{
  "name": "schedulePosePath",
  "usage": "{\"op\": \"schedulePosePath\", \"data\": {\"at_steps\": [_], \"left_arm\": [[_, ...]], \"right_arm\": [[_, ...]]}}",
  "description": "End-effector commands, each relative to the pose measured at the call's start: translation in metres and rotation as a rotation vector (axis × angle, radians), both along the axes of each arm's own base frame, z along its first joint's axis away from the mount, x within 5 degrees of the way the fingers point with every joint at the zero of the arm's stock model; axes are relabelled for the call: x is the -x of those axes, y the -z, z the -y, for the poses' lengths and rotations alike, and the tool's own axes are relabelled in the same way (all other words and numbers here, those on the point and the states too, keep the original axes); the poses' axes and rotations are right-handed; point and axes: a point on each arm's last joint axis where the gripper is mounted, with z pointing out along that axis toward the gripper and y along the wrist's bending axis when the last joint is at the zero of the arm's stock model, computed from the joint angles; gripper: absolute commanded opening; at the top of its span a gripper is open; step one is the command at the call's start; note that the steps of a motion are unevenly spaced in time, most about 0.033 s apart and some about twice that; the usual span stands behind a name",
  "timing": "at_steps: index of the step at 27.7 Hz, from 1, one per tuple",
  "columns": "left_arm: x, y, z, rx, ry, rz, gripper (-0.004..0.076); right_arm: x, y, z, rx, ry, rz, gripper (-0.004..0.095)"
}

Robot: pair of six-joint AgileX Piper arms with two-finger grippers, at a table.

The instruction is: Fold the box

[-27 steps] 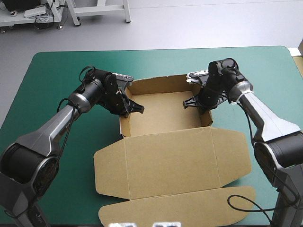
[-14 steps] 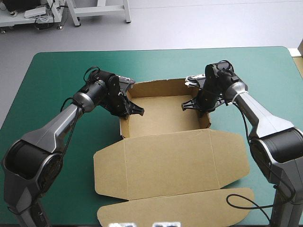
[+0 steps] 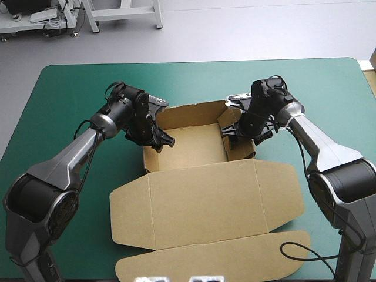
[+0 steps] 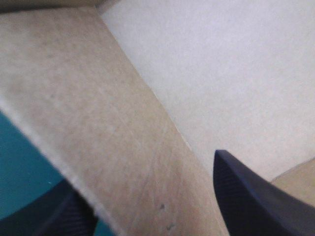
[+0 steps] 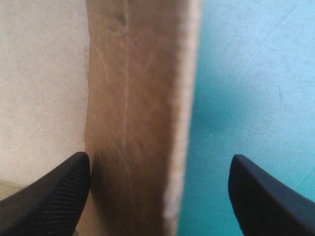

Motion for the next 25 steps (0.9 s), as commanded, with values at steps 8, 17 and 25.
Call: {"op": "schedulePosePath", "data": {"at_steps": [8,17,25], "left_arm": [[0.012,-0.087,-0.002,0.100,0.004,0.198,0.0498],[0.057,-0.157,-0.037,0.076,-0.010,0.433,0.0488],[0.161,-0.217,-0.086,0.149,0.071,0.648,-0.0008]], "right_arm": [[0.026,-0.110,0.006,-0.095,-0.043,0.288,0.0762],[0.058,-0.163,0.021,-0.098,-0.063,0.447,0.0762],[0.058,-0.163,0.023,-0.069,-0.072,0.456,0.0761]]}}
